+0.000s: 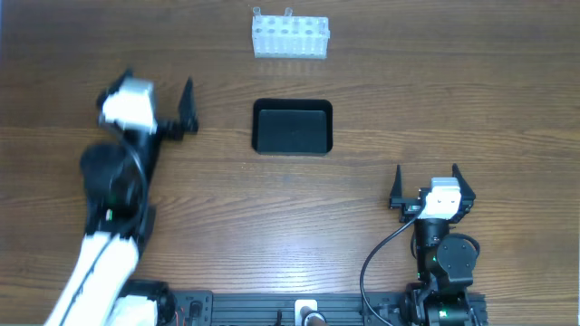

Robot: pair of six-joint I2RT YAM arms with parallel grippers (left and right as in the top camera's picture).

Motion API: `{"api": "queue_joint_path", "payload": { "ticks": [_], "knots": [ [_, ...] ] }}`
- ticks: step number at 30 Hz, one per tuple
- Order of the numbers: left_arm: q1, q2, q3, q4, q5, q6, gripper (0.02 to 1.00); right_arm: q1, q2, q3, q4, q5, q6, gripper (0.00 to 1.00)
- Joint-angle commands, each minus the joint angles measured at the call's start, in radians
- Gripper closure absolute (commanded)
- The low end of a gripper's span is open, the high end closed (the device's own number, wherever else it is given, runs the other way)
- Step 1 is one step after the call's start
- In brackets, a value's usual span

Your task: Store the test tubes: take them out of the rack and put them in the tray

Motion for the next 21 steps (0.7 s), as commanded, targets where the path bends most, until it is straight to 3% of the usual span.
{"api": "queue_joint_path", "payload": {
  "ticks": [1,8,17,21],
  "knots": [
    [-0.077,0.275,0.280,-0.082,-0.007,-0.019,0.020,-0.007,-0.002,-0.005,-0.003,0.009,-0.005,0.009],
    [-0.180,0.601,0.612,-0.186,-0.120,-0.022,0.018,-0.007,-0.002,-0.005,-0.003,0.009,-0.005,0.009],
    [-0.237,0.937,1.051,-0.451,-0.257,-0.153,0.020,-0.007,-0.002,-0.005,-0.003,0.009,-0.005,0.009],
    [-0.240,1.051,1.194,-0.546,-0.275,-0.209,0.023,-0.007,-0.002,-0.005,-0.003,0.009,-0.005,0.009]
  ]
}}
